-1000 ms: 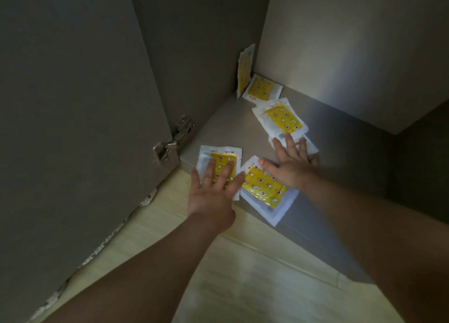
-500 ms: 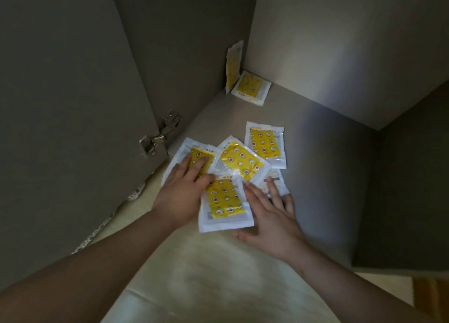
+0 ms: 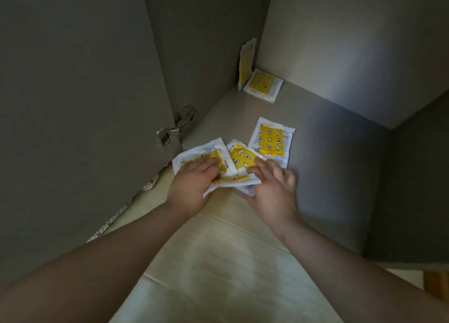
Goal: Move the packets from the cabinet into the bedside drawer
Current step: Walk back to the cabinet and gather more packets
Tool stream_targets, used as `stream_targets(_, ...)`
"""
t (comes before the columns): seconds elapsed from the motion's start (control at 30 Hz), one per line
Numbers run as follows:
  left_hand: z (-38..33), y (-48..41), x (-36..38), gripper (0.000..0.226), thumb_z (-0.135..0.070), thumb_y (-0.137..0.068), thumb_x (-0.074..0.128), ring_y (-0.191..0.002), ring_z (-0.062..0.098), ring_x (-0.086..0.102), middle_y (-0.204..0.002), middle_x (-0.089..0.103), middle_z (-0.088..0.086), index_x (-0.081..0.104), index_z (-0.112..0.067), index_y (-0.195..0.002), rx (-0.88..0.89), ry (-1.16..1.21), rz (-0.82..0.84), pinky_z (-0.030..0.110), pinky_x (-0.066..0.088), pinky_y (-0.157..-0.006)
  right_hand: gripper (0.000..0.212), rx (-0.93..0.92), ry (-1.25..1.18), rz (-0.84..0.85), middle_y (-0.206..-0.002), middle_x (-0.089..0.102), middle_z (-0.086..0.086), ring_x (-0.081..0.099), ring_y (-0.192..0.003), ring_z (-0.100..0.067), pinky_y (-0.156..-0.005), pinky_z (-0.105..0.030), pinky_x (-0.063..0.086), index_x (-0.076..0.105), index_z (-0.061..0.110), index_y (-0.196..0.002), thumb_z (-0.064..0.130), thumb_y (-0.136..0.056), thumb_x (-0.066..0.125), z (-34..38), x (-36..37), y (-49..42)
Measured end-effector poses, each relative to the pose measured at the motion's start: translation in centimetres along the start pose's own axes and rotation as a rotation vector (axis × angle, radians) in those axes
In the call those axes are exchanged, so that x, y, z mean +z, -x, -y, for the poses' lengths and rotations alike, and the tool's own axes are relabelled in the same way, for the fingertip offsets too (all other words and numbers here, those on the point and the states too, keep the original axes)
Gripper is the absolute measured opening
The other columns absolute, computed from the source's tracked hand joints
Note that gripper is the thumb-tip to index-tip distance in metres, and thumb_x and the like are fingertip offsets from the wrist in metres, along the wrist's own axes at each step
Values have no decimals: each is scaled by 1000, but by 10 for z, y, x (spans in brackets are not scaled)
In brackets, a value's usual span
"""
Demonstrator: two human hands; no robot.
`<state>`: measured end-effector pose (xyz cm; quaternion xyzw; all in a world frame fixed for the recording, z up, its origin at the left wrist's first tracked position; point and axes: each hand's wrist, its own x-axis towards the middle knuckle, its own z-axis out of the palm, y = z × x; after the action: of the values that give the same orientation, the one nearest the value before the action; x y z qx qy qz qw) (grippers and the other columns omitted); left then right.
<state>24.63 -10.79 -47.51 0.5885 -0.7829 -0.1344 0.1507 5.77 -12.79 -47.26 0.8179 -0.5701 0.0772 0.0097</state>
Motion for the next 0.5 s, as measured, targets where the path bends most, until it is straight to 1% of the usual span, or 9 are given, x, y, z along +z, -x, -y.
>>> stream_targets(0.07, -6, -2, -6, 57, -50, -83, 30, -141, 21, 28, -142, 43, -15, 59, -21, -123, -149, 62, 30, 48, 25, -107, 58, 36, -20, 164, -145, 43, 3, 30, -138, -21, -104, -44, 12, 53, 19, -128, 34, -76, 73, 8, -6, -3)
stream_targets(0.13, -5, -3, -5, 52, -47, -90, 45, -146, 14, -1, -137, 11, -34, 40, -30, -139, -297, 207, 105, 40, 7, -117, 64, 83, -44, 265, -157, 15, 12, 5, -146, -20, -111, -55, 6, 24, 26, -146, 25, -90, 56, 6, -1, 1)
stream_targets(0.17, -1, -1, -2, 60, -47, -86, 54, -146, 15, -6, -137, 6, -34, 36, -32, -141, -310, 261, 124, 41, 7, -118, 68, 77, -21, 274, -156, 16, 12, 9, -146, -22, -109, -58, 14, 23, 28, -145, 17, -87, 57, 6, -2, 5)
stream_targets(0.2, 4, 0, 2, 67, -52, -78, 56, -146, 18, -8, -145, 7, -29, 37, -35, -140, -288, 316, 119, 44, 12, -117, 72, 44, 14, 229, -152, 30, 9, 25, -141, -26, -103, -57, 27, 33, 28, -140, 9, -78, 63, 7, -5, 7)
stream_targets(0.23, 5, 3, 2, 66, -54, -73, 53, -146, 25, -5, -151, 13, -21, 46, -35, -135, -238, 316, 131, 48, 19, -116, 69, 8, 28, 130, -140, 48, 7, 45, -128, -29, -94, -52, 36, 48, 29, -129, 5, -67, 66, 5, 0, 10)
stream_targets(0.27, 6, 5, 6, 56, -52, -73, 50, -145, 37, 3, -152, 24, -11, 59, -31, -124, -142, 249, 133, 53, 26, -112, 58, -37, 21, 23, -125, 60, 7, 57, -112, -29, -87, -42, 37, 60, 30, -117, 8, -63, 63, 3, 5, 13)
stream_targets(0.33, 9, 12, 15, 39, -39, -75, 43, -128, 57, 33, -139, 50, 12, 73, -21, -91, 14, 58, 150, 62, 38, -99, 48, -115, -13, -109, -104, 68, 9, 59, -92, -23, -75, -32, 29, 71, 29, -102, 16, -66, 42, 0, 9, 16)
stream_targets(0.4, 4, 11, 9, 38, -33, -73, 40, -112, 57, 49, -126, 58, 20, 72, -16, -82, 9, 19, 163, 62, 43, -91, 48, -208, -56, -168, -90, 70, 7, 56, -81, -22, -68, -32, 29, 74, 23, -92, 14, -65, 36, 2, 6, 15)
stream_targets(0.5, 2, 7, 1, 46, -41, -73, 42, -109, 48, 57, -128, 58, 19, 70, -8, -89, 39, 63, 88, 50, 49, -91, 28, -267, -60, -218, -68, 66, 0, 62, -64, -25, -64, -31, 31, 74, 17, -75, 2, -55, 62, -4, 5, 2)
